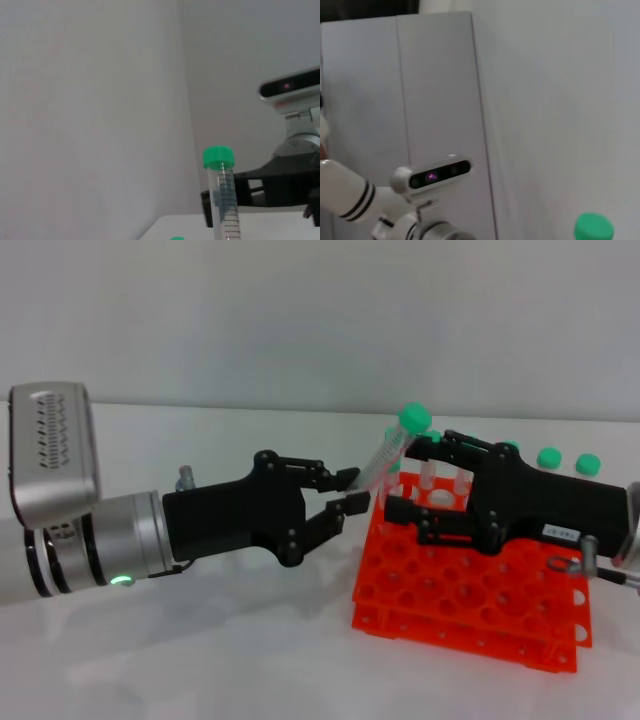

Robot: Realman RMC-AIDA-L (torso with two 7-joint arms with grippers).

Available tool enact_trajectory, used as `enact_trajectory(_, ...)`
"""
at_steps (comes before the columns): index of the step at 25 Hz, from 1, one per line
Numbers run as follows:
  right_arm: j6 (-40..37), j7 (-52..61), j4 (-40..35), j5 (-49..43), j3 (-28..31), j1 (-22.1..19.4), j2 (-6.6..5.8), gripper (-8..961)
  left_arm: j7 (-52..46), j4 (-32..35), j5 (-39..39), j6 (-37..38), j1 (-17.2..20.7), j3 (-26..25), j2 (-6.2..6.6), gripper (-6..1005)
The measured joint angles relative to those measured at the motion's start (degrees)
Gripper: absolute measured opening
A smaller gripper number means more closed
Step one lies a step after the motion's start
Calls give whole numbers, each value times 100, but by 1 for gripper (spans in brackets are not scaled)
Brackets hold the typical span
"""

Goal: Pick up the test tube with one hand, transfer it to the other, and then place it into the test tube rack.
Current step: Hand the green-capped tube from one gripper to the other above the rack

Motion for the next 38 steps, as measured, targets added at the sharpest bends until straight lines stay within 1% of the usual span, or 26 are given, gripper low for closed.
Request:
enact_trajectory(7, 159, 3, -76, 35, 11, 99, 61, 846, 153, 181, 176, -221, -17, 0, -1, 221)
enact_trajectory(10, 214, 7, -139, 14, -8, 117, 112, 845, 164, 188, 183, -267, -21, 0, -1, 223)
enact_trajectory(14, 322, -13, -153, 11, -18, 118, 125, 845, 197, 190, 183, -269, -21, 0, 0, 224)
enact_trajectory(25, 520, -80, -153, 4, -2, 93, 166, 650, 253, 190, 153, -241, -29, 0, 17, 229)
enact_trajectory(30, 521, -99, -161, 3, 2, 80, 174, 486, 313, 190, 134, -241, -29, -5, 18, 231)
enact_trajectory(33, 522, -131, -166, 3, 6, 67, 174, 428, 317, 190, 127, -241, -29, -9, 18, 232)
enact_trajectory(38, 526, -173, -170, 3, -1, 67, 173, 247, 318, 190, 127, -250, -29, -9, 17, 234)
